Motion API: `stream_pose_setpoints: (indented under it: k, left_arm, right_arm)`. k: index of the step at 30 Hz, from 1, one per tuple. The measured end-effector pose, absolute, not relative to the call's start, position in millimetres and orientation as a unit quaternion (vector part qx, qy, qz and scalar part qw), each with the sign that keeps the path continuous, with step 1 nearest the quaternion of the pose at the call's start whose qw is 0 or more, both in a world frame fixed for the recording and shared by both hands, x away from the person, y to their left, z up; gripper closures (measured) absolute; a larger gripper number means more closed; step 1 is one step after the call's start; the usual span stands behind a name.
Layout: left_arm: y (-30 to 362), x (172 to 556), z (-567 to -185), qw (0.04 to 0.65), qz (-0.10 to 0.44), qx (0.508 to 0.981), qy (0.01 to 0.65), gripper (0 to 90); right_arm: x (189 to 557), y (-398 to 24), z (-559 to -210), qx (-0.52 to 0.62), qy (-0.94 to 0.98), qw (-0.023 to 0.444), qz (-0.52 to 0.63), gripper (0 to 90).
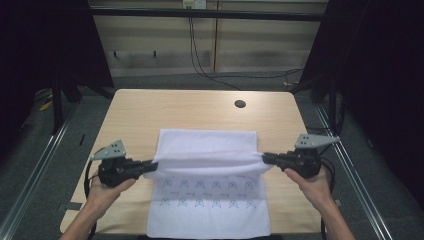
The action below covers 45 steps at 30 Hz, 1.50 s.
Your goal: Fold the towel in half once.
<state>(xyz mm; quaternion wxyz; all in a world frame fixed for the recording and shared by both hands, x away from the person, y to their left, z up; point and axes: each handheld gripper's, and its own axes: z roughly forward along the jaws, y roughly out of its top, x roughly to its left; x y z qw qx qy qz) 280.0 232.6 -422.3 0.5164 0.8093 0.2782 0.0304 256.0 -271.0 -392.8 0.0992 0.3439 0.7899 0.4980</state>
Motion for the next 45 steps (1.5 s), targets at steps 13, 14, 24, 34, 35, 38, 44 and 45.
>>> stream_pose_setpoints:
  k: [13, 14, 24, 34, 35, 38, 44, 45]
  left_arm:
    - [231.0, 243.2, -473.1, 0.441, -0.019, 0.866, 0.237, 76.1]
    - [232.0, 240.5, -474.0, 0.443, -0.027, 0.865, 0.233, 76.0]
    - [232.8, 208.4, -467.1, 0.434, -0.024, 0.875, 0.216, 64.4]
    - [253.0, 253.1, -461.6, 0.489, 0.006, 0.821, 0.296, 55.0]
    - [250.1, 262.9, -463.7, 0.483, 0.003, 0.822, 0.304, 53.6]
    - [236.4, 289.6, -468.7, 0.455, 0.006, 0.833, 0.314, 52.2]
    - [215.5, 327.7, -474.7, 0.440, 0.018, 0.835, 0.329, 48.7]
    - [209.3, 338.1, -479.1, 0.430, 0.030, 0.838, 0.334, 48.0]
  right_arm:
    - [211.9, -264.8, -470.0, 0.378, 0.818, -0.018, 0.434, 78.1]
    - [207.2, -263.1, -472.3, 0.373, 0.824, -0.016, 0.426, 77.9]
    - [177.5, -262.1, -471.4, 0.367, 0.829, -0.056, 0.418, 63.4]
    - [208.7, -259.1, -468.5, 0.376, 0.812, -0.005, 0.447, 55.5]
    - [215.3, -257.1, -468.5, 0.378, 0.813, 0.005, 0.444, 54.9]
    - [238.0, -252.5, -465.9, 0.383, 0.806, 0.024, 0.450, 52.8]
    - [285.9, -239.0, -464.9, 0.378, 0.805, 0.046, 0.455, 52.3]
    - [291.3, -236.4, -466.5, 0.377, 0.808, 0.046, 0.450, 53.0]
